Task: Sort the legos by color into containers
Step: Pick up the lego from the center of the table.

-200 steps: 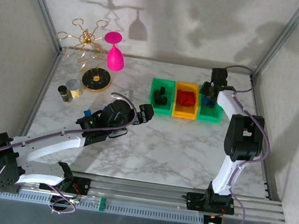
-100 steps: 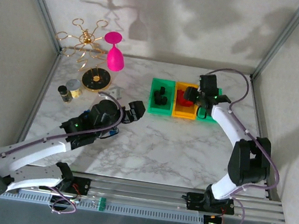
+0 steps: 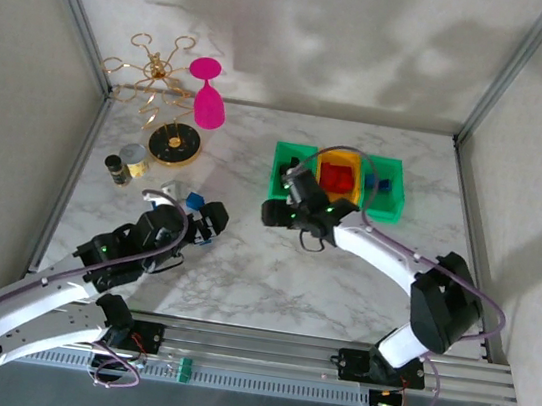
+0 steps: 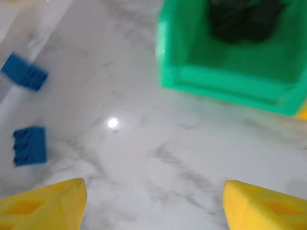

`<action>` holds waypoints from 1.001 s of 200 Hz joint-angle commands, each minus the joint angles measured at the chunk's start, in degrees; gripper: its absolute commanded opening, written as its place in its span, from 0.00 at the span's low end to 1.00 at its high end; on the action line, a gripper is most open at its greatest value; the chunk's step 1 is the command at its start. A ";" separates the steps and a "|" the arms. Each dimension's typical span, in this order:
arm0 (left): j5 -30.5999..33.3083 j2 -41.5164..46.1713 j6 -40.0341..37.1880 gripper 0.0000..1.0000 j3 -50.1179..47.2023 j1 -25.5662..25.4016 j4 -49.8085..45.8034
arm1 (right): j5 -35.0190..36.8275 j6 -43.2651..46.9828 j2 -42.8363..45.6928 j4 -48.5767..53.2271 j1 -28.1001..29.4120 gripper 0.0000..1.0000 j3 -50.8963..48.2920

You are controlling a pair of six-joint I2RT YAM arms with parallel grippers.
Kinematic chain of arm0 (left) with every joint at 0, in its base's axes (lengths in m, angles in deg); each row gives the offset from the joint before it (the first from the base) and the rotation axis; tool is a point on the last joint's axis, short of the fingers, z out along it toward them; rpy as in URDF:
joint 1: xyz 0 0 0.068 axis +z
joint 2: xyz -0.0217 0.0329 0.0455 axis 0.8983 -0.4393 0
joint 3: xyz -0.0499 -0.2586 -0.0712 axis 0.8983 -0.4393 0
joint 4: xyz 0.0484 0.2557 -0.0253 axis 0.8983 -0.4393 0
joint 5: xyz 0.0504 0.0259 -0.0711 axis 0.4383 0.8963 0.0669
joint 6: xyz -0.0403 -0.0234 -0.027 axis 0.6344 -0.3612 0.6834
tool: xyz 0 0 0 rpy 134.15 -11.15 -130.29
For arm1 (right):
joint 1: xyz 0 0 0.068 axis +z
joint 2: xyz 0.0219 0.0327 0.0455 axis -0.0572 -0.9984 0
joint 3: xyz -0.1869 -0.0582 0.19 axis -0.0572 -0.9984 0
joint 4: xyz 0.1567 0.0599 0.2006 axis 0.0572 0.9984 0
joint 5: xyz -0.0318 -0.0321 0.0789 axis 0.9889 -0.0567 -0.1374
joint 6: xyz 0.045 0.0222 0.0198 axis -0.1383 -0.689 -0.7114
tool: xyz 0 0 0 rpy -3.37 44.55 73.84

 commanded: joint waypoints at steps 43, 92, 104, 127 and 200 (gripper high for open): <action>7.49 9.43 9.79 1.00 -0.56 0.82 -15.13 | -4.56 -1.06 -15.66 -4.04 9.71 0.79 10.32; 10.20 14.48 13.51 1.00 1.07 0.91 -22.26 | -3.86 0.66 -24.74 -2.47 13.62 0.76 19.44; 10.55 15.73 14.16 1.00 1.24 0.91 -23.34 | -2.20 1.37 -26.79 -1.15 14.47 0.74 22.20; 11.16 17.20 14.98 1.00 1.25 0.91 -24.71 | 0.47 1.73 -30.69 1.73 15.15 0.68 26.77; 12.37 17.69 15.42 1.00 2.16 0.91 -26.63 | 8.45 3.97 -38.18 9.03 16.70 0.56 35.77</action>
